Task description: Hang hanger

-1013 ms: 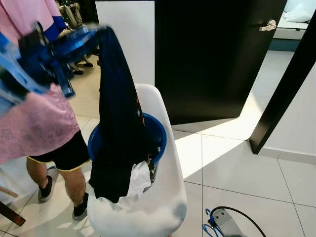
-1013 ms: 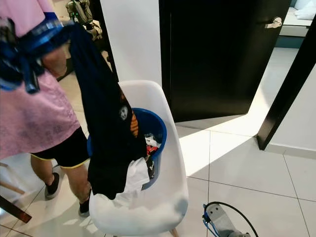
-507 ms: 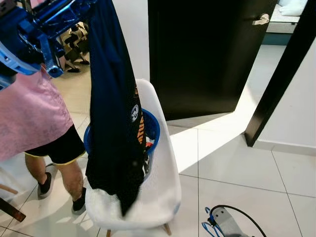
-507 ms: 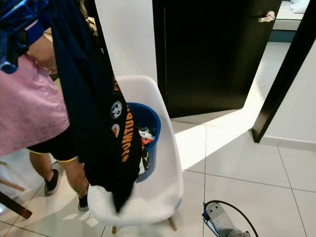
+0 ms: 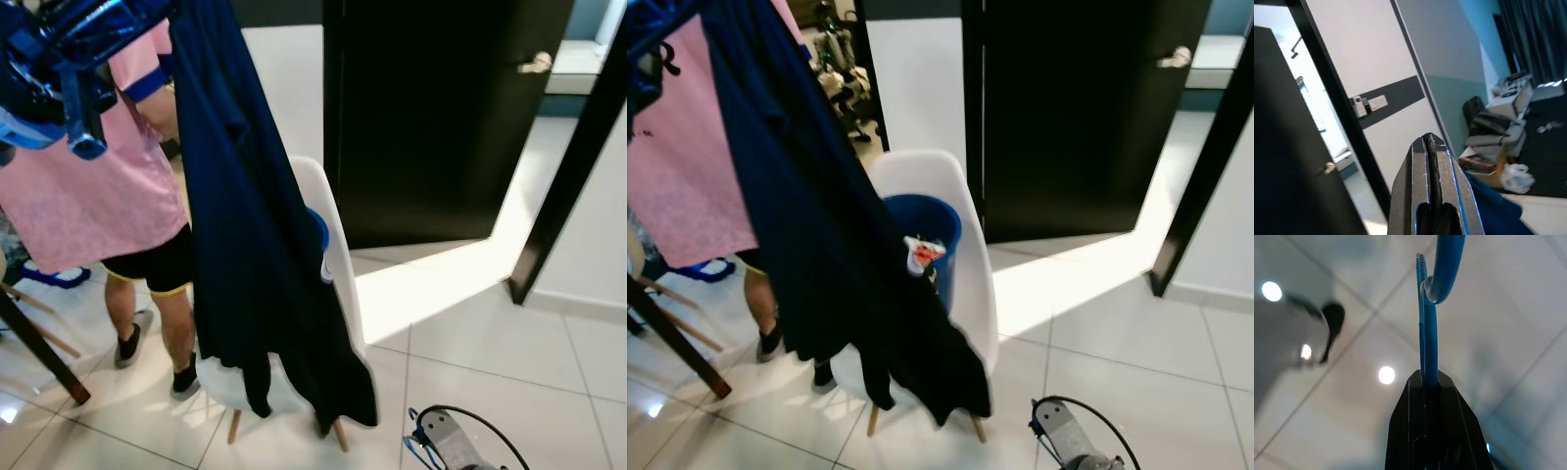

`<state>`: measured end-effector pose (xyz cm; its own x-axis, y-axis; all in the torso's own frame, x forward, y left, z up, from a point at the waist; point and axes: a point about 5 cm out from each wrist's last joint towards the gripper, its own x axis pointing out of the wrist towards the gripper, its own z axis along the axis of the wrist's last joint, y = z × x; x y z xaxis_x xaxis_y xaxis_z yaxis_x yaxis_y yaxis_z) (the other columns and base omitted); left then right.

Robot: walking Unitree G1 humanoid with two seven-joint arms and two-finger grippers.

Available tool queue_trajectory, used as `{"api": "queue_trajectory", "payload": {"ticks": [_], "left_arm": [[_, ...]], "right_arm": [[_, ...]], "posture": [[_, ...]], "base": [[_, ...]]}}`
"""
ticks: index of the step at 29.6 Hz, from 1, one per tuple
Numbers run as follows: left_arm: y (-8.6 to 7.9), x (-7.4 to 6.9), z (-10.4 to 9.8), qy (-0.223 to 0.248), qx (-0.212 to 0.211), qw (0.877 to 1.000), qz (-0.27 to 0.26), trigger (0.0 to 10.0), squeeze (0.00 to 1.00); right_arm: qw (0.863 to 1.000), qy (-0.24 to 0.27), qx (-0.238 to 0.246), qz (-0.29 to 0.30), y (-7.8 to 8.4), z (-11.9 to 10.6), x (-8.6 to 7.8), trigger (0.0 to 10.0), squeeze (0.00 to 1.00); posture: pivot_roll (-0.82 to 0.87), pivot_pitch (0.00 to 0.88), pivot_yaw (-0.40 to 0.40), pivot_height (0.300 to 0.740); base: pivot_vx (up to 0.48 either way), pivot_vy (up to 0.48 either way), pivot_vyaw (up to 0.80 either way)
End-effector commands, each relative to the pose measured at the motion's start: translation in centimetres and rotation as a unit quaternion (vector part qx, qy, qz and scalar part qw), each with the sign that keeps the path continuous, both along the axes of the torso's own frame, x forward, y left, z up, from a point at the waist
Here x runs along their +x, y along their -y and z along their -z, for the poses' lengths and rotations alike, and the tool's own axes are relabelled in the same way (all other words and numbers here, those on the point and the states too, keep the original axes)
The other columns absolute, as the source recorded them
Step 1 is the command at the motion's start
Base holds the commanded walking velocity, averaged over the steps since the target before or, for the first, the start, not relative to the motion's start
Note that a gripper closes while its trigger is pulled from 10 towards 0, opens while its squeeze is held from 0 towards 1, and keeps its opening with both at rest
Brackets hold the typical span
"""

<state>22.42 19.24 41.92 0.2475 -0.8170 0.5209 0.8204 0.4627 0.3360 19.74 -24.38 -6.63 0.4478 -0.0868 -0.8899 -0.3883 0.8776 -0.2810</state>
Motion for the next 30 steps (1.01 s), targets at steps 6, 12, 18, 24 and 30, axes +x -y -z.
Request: {"api": "queue_trajectory", "payload": {"ticks": [6,12,18,24,30], "left_arm": [[0.3,0.2,0.7,-0.027,-0.023,0.999,0.023,10.0,0.0],[1.2,0.3,1.5,-0.048,-0.037,0.997,0.047,10.0,0.0],[1.7,0.8,2.9,-0.07,-0.027,0.996,0.048,10.0,0.0],[1.4,1.9,5.2,-0.094,0.017,0.995,0.015,10.0,0.0],[-0.2,4.9,13.5,-0.144,0.188,0.963,-0.129,10.0,0.0]], "right_arm": [[1.0,0.002,0.006,0.006,-0.4,0.3,-0.2,10.0,0.0],[1.0,0.001,0.003,0.011,-0.4,0.3,-0.3,10.0,0.0],[1.0,0.0,0.003,0.021,-0.3,0.3,-0.3,10.0,0.0],[1.0,0.0,0.003,0.022,-0.3,0.3,-0.3,10.0,0.0],[0.999,0.009,0.008,0.034,-0.3,0.3,-0.4,10.0,0.0]], "posture": [[-0.02,0.0,0.018,0.74],[-0.02,0.0,0.017,0.74],[-0.02,0.0,0.016,0.74],[-0.02,0.0,0.018,0.74],[-0.02,0.0,0.017,0.74]], "base": [[-0.364,0.0,0.0],[-0.364,0.0,0.0],[-0.35,0.0,-0.8],[-0.052,0.0,-0.8],[0.0,0.0,-0.8]]}}
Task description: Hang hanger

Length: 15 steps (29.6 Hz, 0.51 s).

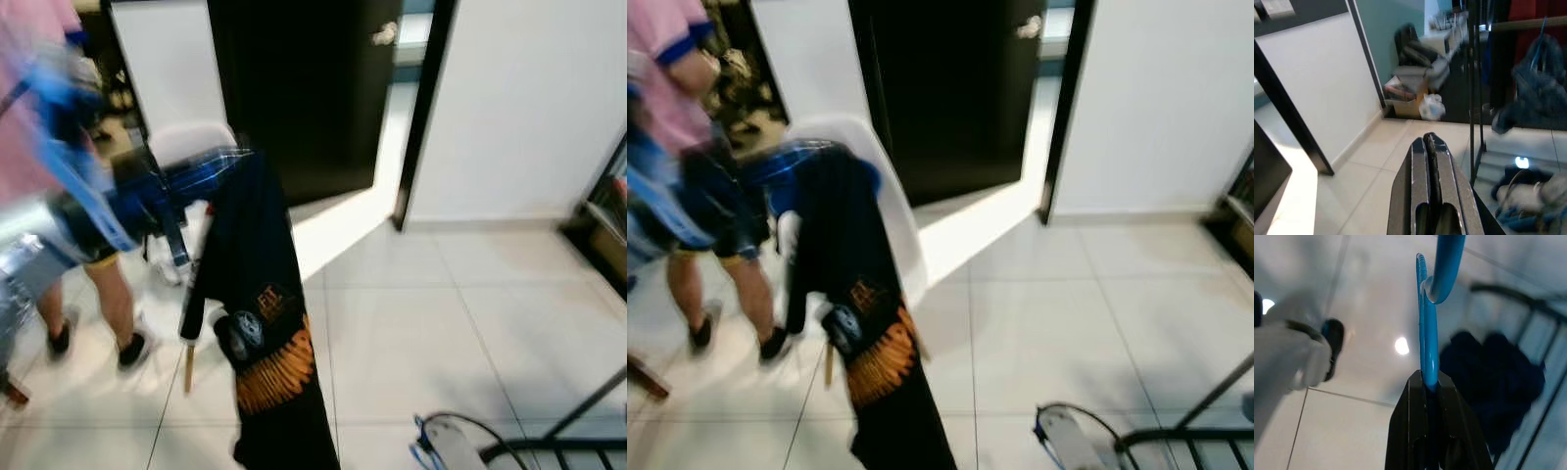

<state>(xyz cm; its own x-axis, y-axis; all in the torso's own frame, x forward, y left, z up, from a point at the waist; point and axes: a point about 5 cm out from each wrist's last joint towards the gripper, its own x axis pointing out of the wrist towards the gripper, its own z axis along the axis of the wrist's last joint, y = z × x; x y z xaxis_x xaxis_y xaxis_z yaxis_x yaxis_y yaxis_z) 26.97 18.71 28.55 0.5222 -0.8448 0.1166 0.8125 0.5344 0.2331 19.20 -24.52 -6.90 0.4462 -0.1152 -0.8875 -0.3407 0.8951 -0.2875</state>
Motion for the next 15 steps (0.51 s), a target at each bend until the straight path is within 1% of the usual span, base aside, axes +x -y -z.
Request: {"api": "queue_trajectory", "payload": {"ticks": [1,2,3,4,5,6,8,9,10,11,12,13,14,15], "left_arm": [[-0.8,0.6,1.6,0.01,0.071,0.997,-0.039,10.0,0.0],[-0.8,0.6,1.6,0.01,0.071,0.997,-0.039,10.0,0.0],[-1.0,0.8,3.0,-0.002,0.098,0.994,-0.054,10.0,0.0],[-1.0,0.8,3.0,-0.002,0.098,0.994,-0.054,10.0,0.0],[-1.2,1.2,4.6,-0.016,0.119,0.99,-0.079,10.0,0.0],[-1.2,1.2,4.6,-0.016,0.119,0.99,-0.079,10.0,0.0],[-1.5,1.8,6.9,-0.045,0.133,0.983,-0.121,10.0,0.0],[-1.8,2.1,8.1,-0.056,0.15,0.977,-0.142,10.0,0.0],[-1.8,2.1,8.1,-0.056,0.15,0.977,-0.142,10.0,0.0],[-2.2,2.3,9.3,-0.065,0.178,0.969,-0.16,10.0,0.0],[-2.2,2.3,9.3,-0.065,0.178,0.969,-0.16,10.0,0.0],[-2.6,2.5,10.4,-0.075,0.203,0.959,-0.181,10.0,0.0],[-2.6,2.5,10.4,-0.075,0.203,0.959,-0.181,10.0,0.0],[-3.1,2.9,11.1,-0.085,0.216,0.951,-0.206,10.0,0.0]], "right_arm": [[1.0,0.011,0.014,0.013,-0.4,0.1,0.1,10.0,0.0],[1.0,0.011,0.014,0.013,-0.4,0.1,0.1,10.0,0.0],[1.0,0.014,0.018,0.019,-0.4,0.1,0.1,10.0,0.0],[1.0,0.014,0.018,0.019,-0.4,0.1,0.1,10.0,0.0],[0.999,0.017,0.021,0.023,-0.4,0.1,0.1,10.0,0.0],[0.999,0.017,0.021,0.023,-0.4,0.1,0.1,10.0,0.0],[0.999,0.017,0.024,0.024,-0.5,0.1,0.0,10.0,0.0],[0.999,0.016,0.026,0.023,-0.5,0.1,0.0,10.0,0.0],[0.999,0.016,0.026,0.023,-0.5,0.1,0.0,10.0,0.0],[0.999,0.015,0.028,0.021,-0.5,0.1,0.0,10.0,0.0],[0.999,0.015,0.028,0.021,-0.5,0.1,0.0,10.0,0.0],[0.999,0.014,0.029,0.019,-0.5,0.1,0.0,10.0,0.0],[0.999,0.014,0.029,0.019,-0.5,0.1,0.0,10.0,0.0],[0.999,0.013,0.03,0.017,-0.5,0.1,0.0,10.0,0.0]], "posture": [[-0.02,0.0,0.016,0.74],[-0.02,0.0,0.016,0.74],[-0.02,0.0,0.016,0.74],[-0.02,0.0,0.016,0.74],[-0.02,0.0,0.017,0.74],[-0.02,0.0,0.017,0.74],[-0.03,0.0,0.017,0.74],[-0.03,0.0,0.017,0.74],[-0.03,0.0,0.017,0.74],[-0.03,0.0,0.015,0.74],[-0.03,0.0,0.015,0.74],[-0.03,0.0,0.014,0.74],[-0.03,0.0,0.014,0.74],[-0.03,0.0,0.013,0.74]], "base": [[0.0,0.0,-0.8],[0.0,0.0,-0.8],[0.0,0.0,-0.8],[0.0,0.0,-0.8],[0.0,0.0,-0.8],[0.0,0.0,-0.8],[0.0,0.0,-0.8],[0.0,0.0,-0.8],[0.0,0.0,-0.8],[0.0,0.0,-0.8],[0.0,0.0,-0.8],[0.0,0.0,-0.8],[0.0,0.0,-0.8],[0.0,0.0,-0.8]]}}
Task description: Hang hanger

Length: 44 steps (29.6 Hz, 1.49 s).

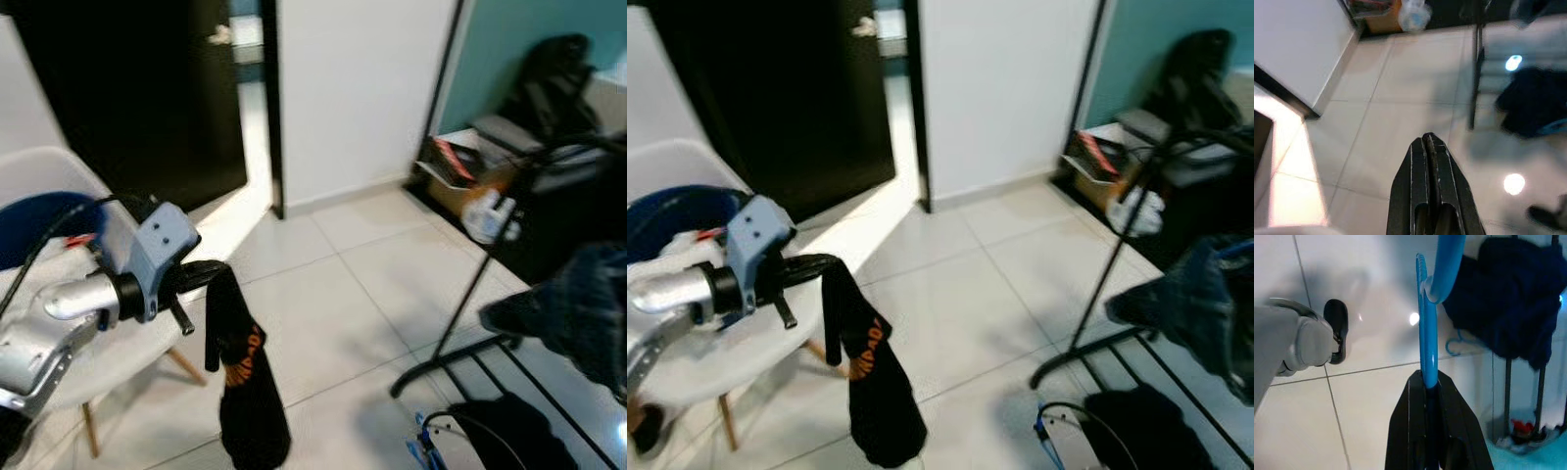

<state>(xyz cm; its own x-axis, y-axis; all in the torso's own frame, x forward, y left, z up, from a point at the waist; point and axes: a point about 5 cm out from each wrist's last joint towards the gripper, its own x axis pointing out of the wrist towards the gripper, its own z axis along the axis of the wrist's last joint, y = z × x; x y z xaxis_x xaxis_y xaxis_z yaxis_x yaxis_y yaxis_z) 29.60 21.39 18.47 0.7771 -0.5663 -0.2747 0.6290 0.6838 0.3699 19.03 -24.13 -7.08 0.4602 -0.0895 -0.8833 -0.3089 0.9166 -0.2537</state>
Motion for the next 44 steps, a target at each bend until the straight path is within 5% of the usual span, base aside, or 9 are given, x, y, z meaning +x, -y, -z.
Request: {"api": "queue_trajectory", "payload": {"ticks": [1,5,17,27,31,32,33,37,44], "left_arm": [[-0.4,0.2,1.1,-0.009,0.02,0.999,-0.025,10.0,0.0],[-2.0,1.2,2.7,-0.033,0.078,0.991,-0.107,10.0,0.0],[-2.7,1.1,7.6,-0.111,0.142,0.971,-0.16,10.0,0.0],[-0.4,0.2,13.7,-0.173,0.093,0.965,-0.175,10.0,0.0],[-0.2,-1.4,17.5,-0.234,0.014,0.932,-0.278,10.0,0.0],[0.0,-3.0,19.8,-0.277,0.0,0.907,-0.316,10.0,0.0],[0.0,-3.0,19.8,-0.277,0.0,0.907,-0.316,10.0,0.0],[-0.2,-5.7,22.7,-0.331,0.03,0.87,-0.363,10.0,0.0],[0.1,-9.2,25.3,-0.382,0.122,0.851,-0.339,10.0,0.0]], "right_arm": [[1.0,0.003,0.007,0.003,-0.2,0.0,0.1,10.0,0.0],[1.0,0.002,0.014,-0.002,-0.2,0.0,0.2,10.0,0.0],[1.0,0.003,0.019,-0.005,-0.4,0.0,0.2,10.0,0.0],[1.0,0.004,0.018,-0.006,-0.4,-0.1,0.3,10.0,0.0],[1.0,0.008,0.02,-0.003,-0.4,-0.1,0.3,10.0,0.0],[1.0,0.008,0.02,-0.004,-0.4,-0.1,0.4,10.0,0.0],[1.0,0.008,0.02,-0.004,-0.4,-0.1,0.4,10.0,0.0],[1.0,0.005,0.019,-0.012,-0.4,-0.1,0.4,10.0,0.0],[1.0,0.002,0.017,-0.012,-0.3,-0.2,0.4,10.0,0.0]], "posture": [[-0.03,0.0,0.013,0.74],[-0.03,0.0,0.013,0.74],[-0.03,0.0,0.017,0.74],[-0.03,0.0,0.025,0.74],[-0.03,0.0,0.023,0.74],[-0.03,0.0,0.017,0.74],[-0.03,0.0,0.017,0.74],[-0.04,0.0,0.012,0.74],[-0.04,0.0,0.007,0.74]], "base": [[0.0,0.0,-0.8],[0.0,0.0,-0.8],[0.0,0.0,-0.8],[0.0,0.0,-0.8],[0.0,0.0,-0.8],[0.0,0.0,-0.8],[0.0,0.0,-0.8],[0.0,0.0,-0.8],[0.0,0.0,-0.8]]}}
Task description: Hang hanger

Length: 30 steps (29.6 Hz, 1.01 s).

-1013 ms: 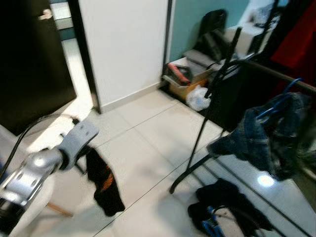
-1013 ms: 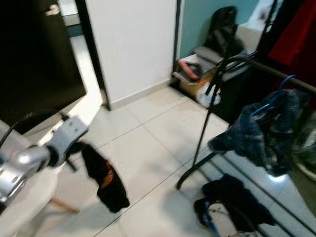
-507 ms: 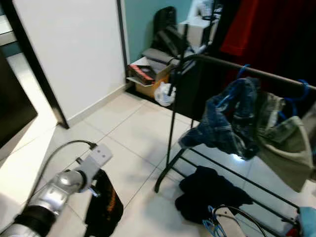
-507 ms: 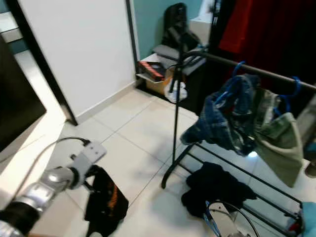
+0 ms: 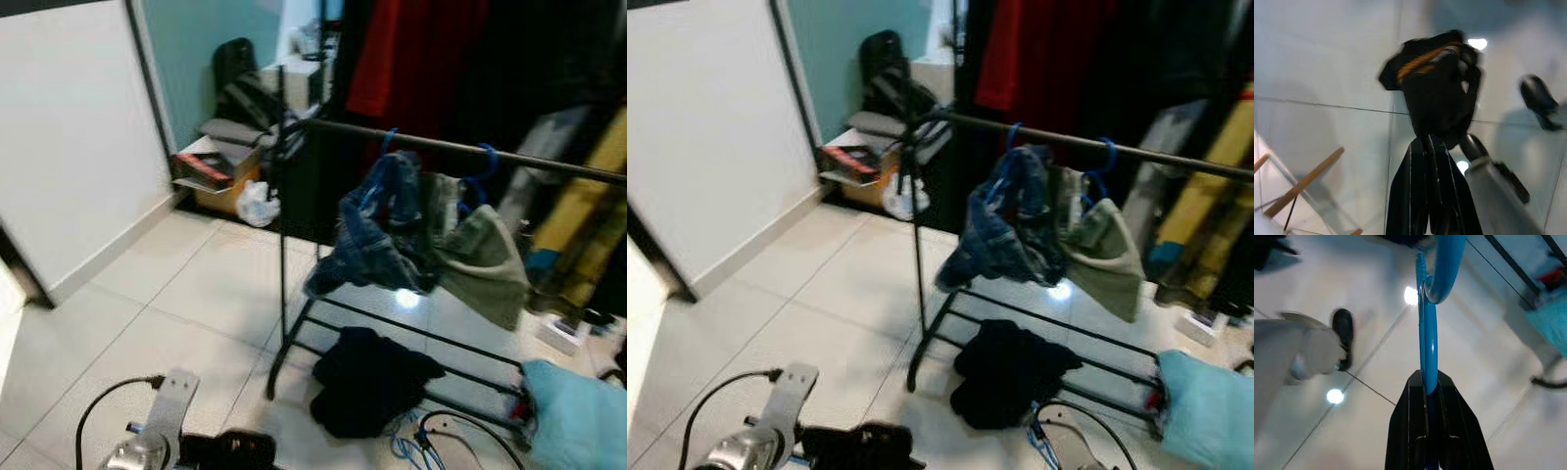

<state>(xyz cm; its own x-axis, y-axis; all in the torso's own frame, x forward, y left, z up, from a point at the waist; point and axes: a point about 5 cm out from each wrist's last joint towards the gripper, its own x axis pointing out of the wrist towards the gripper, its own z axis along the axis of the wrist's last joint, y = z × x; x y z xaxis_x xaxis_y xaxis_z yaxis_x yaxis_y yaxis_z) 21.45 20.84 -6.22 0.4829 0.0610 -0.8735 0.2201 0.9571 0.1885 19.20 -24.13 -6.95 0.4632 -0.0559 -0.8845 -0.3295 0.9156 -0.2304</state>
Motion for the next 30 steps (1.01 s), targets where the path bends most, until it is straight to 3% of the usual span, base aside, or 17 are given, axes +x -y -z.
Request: {"api": "queue_trajectory", "payload": {"ticks": [1,6,11,13,14,17,19,23,24,27,30], "left_arm": [[-0.5,-1.0,0.6,-0.018,0.029,0.999,0.015,10.0,0.0],[0.4,-0.5,0.6,-0.011,0.041,0.998,0.052,10.0,0.0],[1.1,-0.2,0.6,0.002,0.04,0.998,0.053,10.0,0.0],[1.3,0.4,0.3,0.017,0.033,0.998,0.045,10.0,0.0],[1.4,2.1,-0.8,0.059,0.012,0.998,0.033,10.0,0.0],[1.5,2.8,-1.3,0.076,0.005,0.997,0.031,10.0,0.0],[0.1,4.5,-2.9,0.124,-0.006,0.991,0.045,10.0,0.0],[-1.4,5.3,-4.2,0.157,-0.011,0.986,0.057,10.0,0.0],[-2.3,6.9,-6.4,0.2,-0.023,0.976,0.079,10.0,0.0],[-2.4,8.7,-10.1,0.257,-0.032,0.959,0.115,10.0,0.0],[-2.2,9.1,-11.2,0.269,-0.034,0.955,0.123,10.0,0.0]], "right_arm": [[1.0,0.001,0.004,-0.001,-0.3,0.0,0.2,10.0,0.0],[1.0,-0.003,0.014,-0.007,-0.3,-0.1,0.3,10.0,0.0],[0.999,0.001,0.03,-0.011,-0.5,-0.1,0.3,10.0,0.0],[0.999,0.006,0.035,-0.01,-0.6,-0.1,0.4,10.0,0.0],[0.999,0.011,0.041,-0.025,-0.7,-0.2,0.5,10.0,0.0],[0.999,0.012,0.041,-0.034,-0.7,-0.3,0.6,10.0,0.0],[0.997,0.022,0.037,-0.071,-0.9,-0.5,0.9,10.0,0.0],[0.994,0.027,0.036,-0.103,-1.1,-0.6,1.1,10.0,0.0],[0.989,0.029,0.042,-0.138,-1.5,-0.8,1.2,10.0,0.0],[0.984,0.039,0.055,-0.165,-2.0,-0.9,1.4,10.0,0.0],[0.983,0.044,0.059,-0.17,-2.1,-1.0,1.5,10.0,0.0]], "posture": [[-0.04,0.0,0.005,0.74],[-0.05,0.0,0.008,0.74],[-0.05,0.0,0.009,0.74],[-0.06,0.0,0.009,0.74],[-0.08,0.0,0.008,0.74],[-0.08,0.0,0.008,0.74],[-0.08,0.0,0.004,0.74],[-0.08,0.0,0.001,0.74],[-0.08,0.0,0.003,0.74],[-0.08,0.0,0.005,0.74],[-0.09,0.0,0.005,0.74]], "base": [[0.0,0.0,-0.8],[0.0,0.0,-0.8],[0.0,0.0,-0.8],[0.0,0.0,-0.8],[0.0,0.0,-0.8],[0.0,0.0,-0.8],[0.0,0.0,-0.8],[0.0,0.0,-0.8],[0.0,0.0,-0.8],[0.0,0.0,-0.8],[0.0,0.0,-0.8]]}}
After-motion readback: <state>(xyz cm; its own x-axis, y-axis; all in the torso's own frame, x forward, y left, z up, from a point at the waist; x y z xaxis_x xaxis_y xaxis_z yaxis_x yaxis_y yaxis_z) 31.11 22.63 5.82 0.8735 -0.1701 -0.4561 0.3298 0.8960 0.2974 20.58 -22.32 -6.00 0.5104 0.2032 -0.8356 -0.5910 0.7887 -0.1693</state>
